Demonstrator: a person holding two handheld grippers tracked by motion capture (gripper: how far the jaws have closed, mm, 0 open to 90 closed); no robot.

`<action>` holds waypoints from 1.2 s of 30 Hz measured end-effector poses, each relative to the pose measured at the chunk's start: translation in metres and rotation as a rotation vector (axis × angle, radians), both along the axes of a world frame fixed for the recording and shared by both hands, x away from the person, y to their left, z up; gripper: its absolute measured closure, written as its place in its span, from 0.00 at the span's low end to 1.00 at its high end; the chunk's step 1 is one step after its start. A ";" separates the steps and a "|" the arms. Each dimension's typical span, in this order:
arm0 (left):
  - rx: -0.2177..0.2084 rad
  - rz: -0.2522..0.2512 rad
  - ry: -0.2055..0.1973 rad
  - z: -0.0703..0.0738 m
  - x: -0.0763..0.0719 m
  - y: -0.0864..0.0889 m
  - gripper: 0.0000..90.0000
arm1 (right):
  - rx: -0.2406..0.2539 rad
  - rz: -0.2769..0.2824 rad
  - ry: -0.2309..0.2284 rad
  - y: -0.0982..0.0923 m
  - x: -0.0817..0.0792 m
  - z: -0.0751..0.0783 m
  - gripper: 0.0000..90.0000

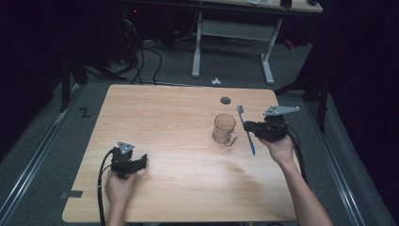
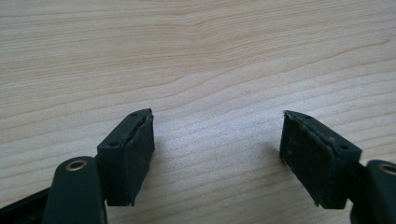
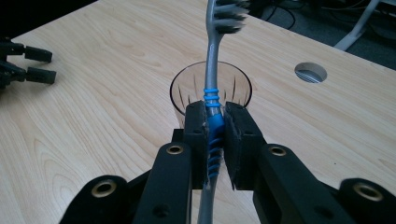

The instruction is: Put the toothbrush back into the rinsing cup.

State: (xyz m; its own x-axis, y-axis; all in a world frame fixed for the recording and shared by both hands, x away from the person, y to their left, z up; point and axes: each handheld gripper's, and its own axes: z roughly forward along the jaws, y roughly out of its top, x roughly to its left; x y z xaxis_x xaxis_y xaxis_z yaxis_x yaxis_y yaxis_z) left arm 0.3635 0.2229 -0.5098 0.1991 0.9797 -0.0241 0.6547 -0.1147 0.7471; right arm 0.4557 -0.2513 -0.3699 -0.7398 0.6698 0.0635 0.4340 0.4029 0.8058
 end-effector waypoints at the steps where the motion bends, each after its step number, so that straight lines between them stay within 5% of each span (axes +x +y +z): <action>1: 0.000 0.000 -0.001 0.000 0.000 0.000 0.30 | 0.003 0.000 -0.002 0.000 0.000 0.000 0.89; 36: 0.002 0.003 -0.001 0.000 0.000 0.000 0.30 | 0.052 0.010 -0.068 0.028 0.018 0.018 0.89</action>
